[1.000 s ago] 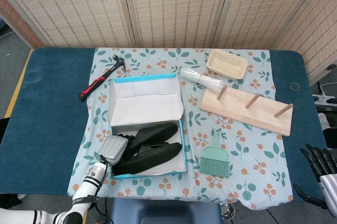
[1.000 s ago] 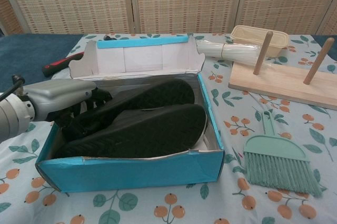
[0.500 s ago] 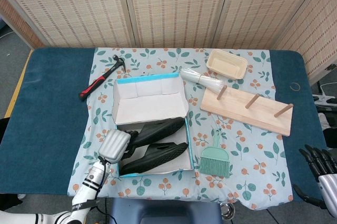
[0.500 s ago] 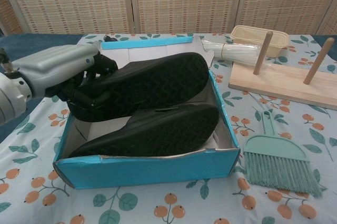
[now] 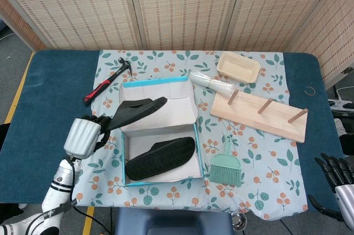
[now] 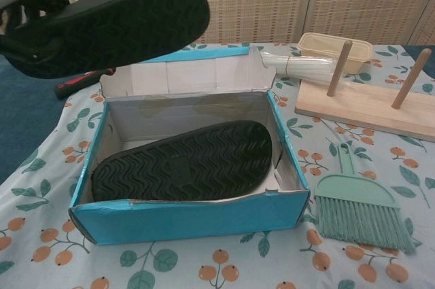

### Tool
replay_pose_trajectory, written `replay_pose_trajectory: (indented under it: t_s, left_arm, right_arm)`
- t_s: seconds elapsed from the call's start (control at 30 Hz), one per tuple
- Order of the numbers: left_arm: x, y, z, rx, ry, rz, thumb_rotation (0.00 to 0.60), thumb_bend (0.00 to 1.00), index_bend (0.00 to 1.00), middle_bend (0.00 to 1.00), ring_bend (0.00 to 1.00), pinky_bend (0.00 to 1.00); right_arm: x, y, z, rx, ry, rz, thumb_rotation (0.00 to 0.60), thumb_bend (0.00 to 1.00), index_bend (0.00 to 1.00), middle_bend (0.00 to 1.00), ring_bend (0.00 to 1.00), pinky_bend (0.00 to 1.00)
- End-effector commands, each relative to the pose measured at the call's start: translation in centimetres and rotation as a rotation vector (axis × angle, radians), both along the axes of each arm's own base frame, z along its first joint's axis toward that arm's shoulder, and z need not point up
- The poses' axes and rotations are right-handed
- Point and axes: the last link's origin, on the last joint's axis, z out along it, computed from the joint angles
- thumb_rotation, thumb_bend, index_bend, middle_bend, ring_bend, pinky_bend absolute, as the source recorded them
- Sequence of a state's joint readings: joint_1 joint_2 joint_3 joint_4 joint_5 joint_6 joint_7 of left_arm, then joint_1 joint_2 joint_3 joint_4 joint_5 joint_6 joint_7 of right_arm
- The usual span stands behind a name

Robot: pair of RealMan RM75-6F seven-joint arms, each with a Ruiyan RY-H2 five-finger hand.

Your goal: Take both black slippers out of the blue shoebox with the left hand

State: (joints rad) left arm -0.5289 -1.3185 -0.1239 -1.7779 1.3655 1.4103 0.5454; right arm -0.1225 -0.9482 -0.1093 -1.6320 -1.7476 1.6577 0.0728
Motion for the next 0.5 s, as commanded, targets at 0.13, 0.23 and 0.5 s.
replay_pose_trajectory:
  t_s: [0.13,0.23,0.5]
  left_arm:
    - [-11.5,2.1,5.2,0.222,0.248,0.118,0.600,0.65,0.61,0.64,0.57,0.61]
    - [-14.7,2.5,5.0,0.249,0.257,0.203,0.600,0.65,0.61,0.64,0.56,0.61]
    - [-19.1,2.1,1.5,0.200,0.239,0.334,0.600,0.62,0.37,0.45,0.36,0.44]
  right_arm:
    - [0.7,1.0,0.0,0.004,-0.002,0.030,0.466,0.22,0.00,0.00,0.00,0.00]
    - [0.9,1.2,-0.1,0.008,-0.001,0.047,0.467,0.22,0.00,0.00,0.00,0.00]
    - [1.0,1.4,-0.3,0.009,0.010,0.064,0.465,0.22,0.00,0.00,0.00,0.00]
